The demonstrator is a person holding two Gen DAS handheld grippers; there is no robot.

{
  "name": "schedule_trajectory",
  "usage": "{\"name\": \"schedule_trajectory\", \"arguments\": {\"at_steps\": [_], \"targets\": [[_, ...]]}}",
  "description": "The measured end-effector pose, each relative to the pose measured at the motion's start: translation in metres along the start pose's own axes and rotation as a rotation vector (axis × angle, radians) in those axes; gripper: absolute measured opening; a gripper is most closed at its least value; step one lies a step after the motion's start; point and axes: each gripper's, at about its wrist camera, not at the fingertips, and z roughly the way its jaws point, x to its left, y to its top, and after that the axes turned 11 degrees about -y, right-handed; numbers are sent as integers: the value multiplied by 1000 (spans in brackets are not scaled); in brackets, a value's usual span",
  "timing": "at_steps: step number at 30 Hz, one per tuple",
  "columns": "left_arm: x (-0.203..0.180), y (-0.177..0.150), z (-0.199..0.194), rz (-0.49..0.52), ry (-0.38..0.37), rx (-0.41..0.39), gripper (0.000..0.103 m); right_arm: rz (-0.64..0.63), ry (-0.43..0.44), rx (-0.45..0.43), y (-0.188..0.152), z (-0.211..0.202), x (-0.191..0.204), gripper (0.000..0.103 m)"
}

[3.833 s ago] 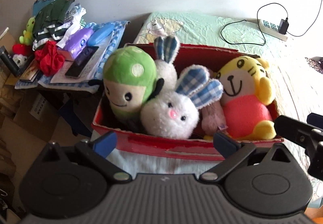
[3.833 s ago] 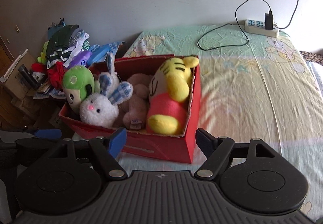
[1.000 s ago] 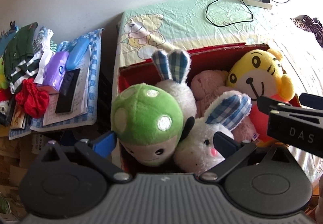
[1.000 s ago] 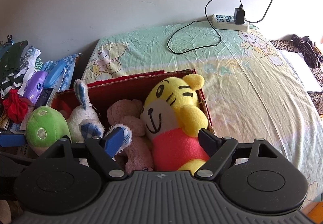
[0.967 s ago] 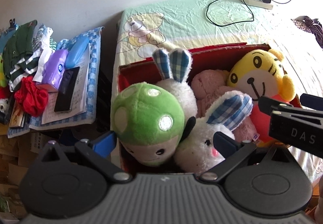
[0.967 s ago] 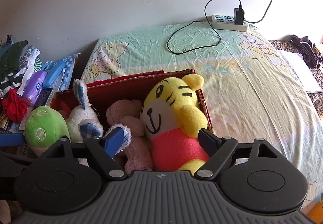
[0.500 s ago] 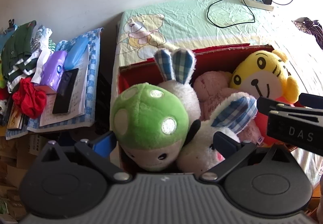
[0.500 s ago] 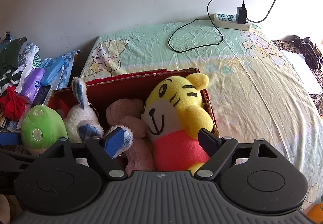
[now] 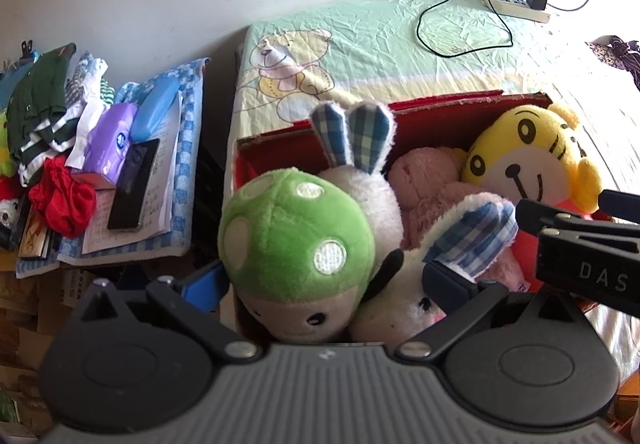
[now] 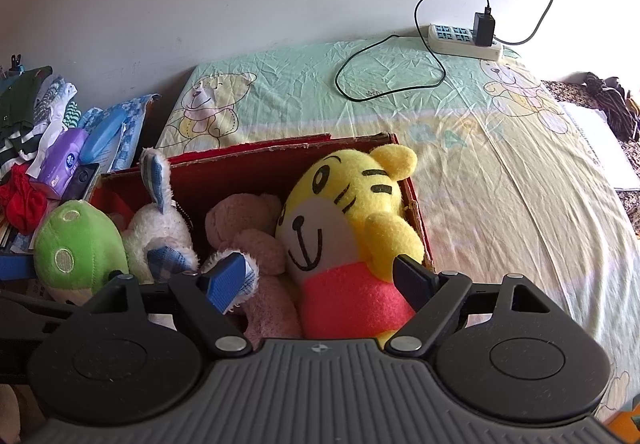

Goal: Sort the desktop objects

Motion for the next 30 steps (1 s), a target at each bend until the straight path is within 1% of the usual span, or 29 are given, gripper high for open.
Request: {"name": "schedule_trajectory", "arguments": {"at_steps": [6, 10, 18, 30], "targets": [[-1, 0, 1, -7, 6, -9, 102, 12, 5, -5, 0, 1, -3, 83], [-2, -1, 1, -7, 14, -16, 102, 17, -7, -15, 0, 2, -6, 83], [-2, -2, 1, -18, 18, -21, 102, 30, -8, -6, -1, 4, -10, 83], [-2, -3, 2, -15, 23, -25, 103, 32, 9, -8, -4, 2, -10, 83]]}}
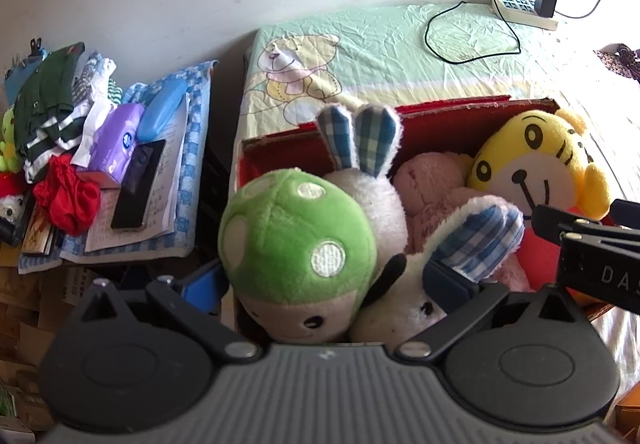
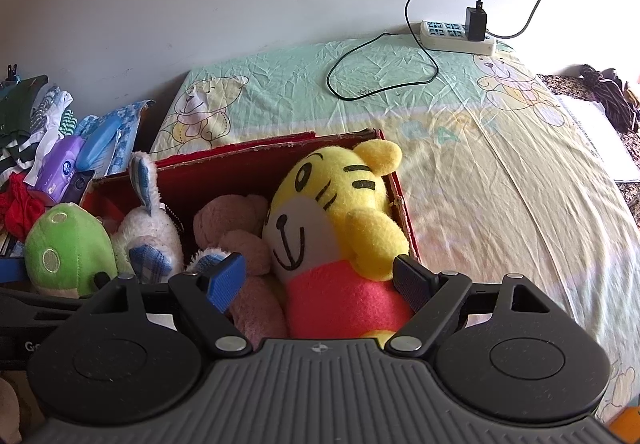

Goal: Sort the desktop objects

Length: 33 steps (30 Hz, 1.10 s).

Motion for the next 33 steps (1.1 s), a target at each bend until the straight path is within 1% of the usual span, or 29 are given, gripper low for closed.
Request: {"name": "schedule_trajectory", "arguments": {"at_steps": [24, 33], "targets": [[0, -2, -1, 6, 8, -15, 103, 14, -6, -29, -6, -9, -2, 83], [1, -4, -2, -13, 1, -20, 103, 10, -11, -30, -9, -10, -1, 83]]}}
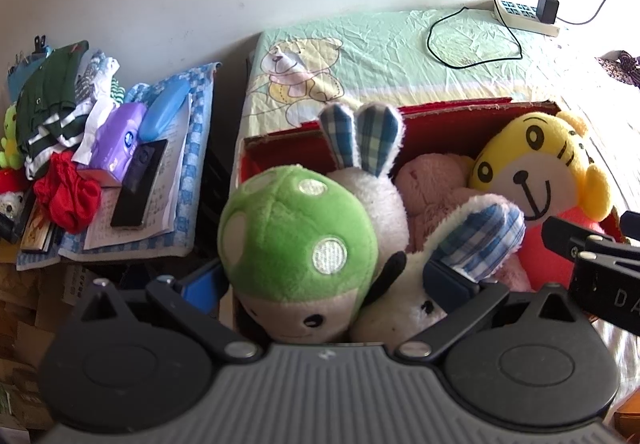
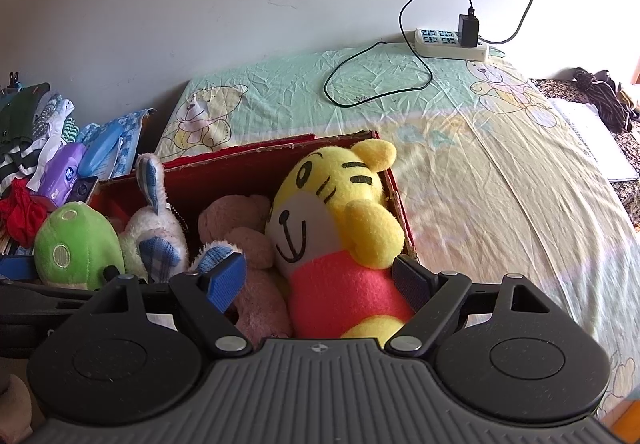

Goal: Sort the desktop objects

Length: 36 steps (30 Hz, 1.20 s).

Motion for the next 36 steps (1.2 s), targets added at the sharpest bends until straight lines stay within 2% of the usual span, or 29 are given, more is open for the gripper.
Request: {"name": "schedule_trajectory", "arguments": {"at_steps": [36], "targets": [[-5, -4, -4, 35, 4, -5, 103, -7, -15, -12, -1, -5, -3, 83]]}}
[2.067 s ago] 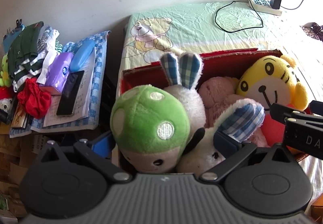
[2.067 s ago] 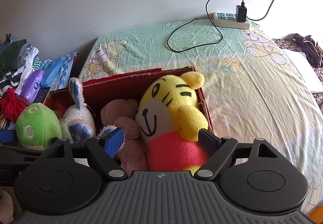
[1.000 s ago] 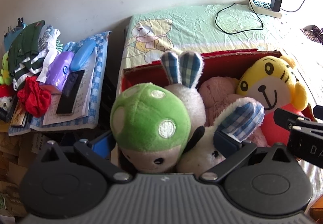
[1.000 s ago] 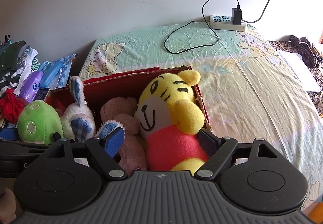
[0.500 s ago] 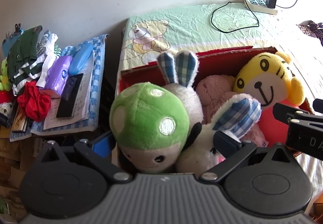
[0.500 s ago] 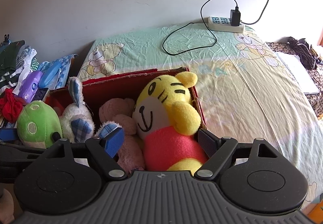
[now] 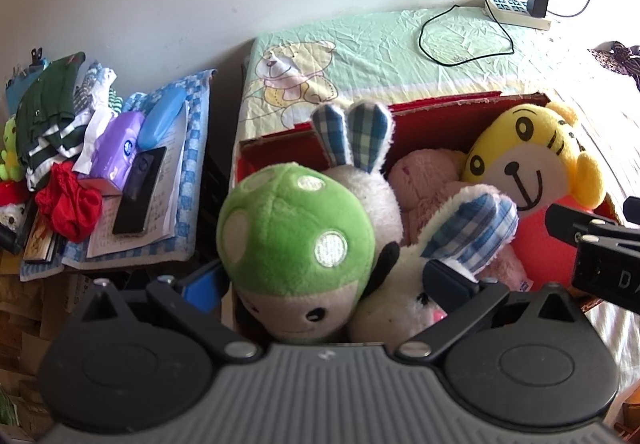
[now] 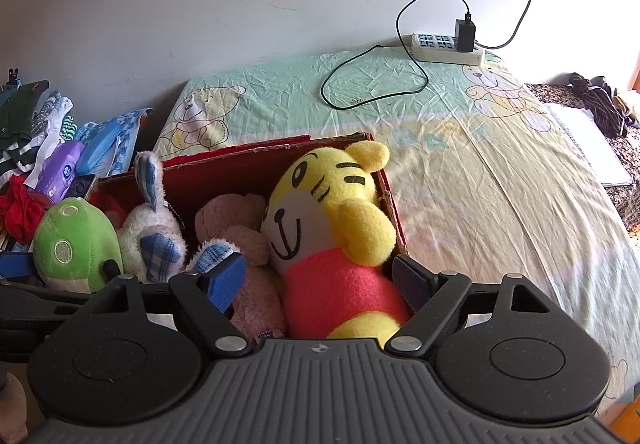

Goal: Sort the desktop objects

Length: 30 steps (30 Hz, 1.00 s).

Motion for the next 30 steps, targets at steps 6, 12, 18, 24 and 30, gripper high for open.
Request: {"name": "schedule_trajectory", "arguments": {"at_steps": [6, 12, 18, 24, 30], "targets": [[0, 0, 0, -1, 2, -1, 103, 5, 0, -6, 0, -1, -2, 83], [-1, -1, -1, -4, 7, -1, 103, 3, 4, -8, 0, -1, -1, 83], [-1, 0, 0, -13, 17, 5, 103, 0, 3, -12, 0, -1, -2, 83], [-5, 2, 0, -12, 31, 8, 103, 0, 0, -12, 1, 1, -2, 83], [-7, 3, 1, -6, 39, 4, 103, 1, 0, -13, 3, 3, -4, 83]]}}
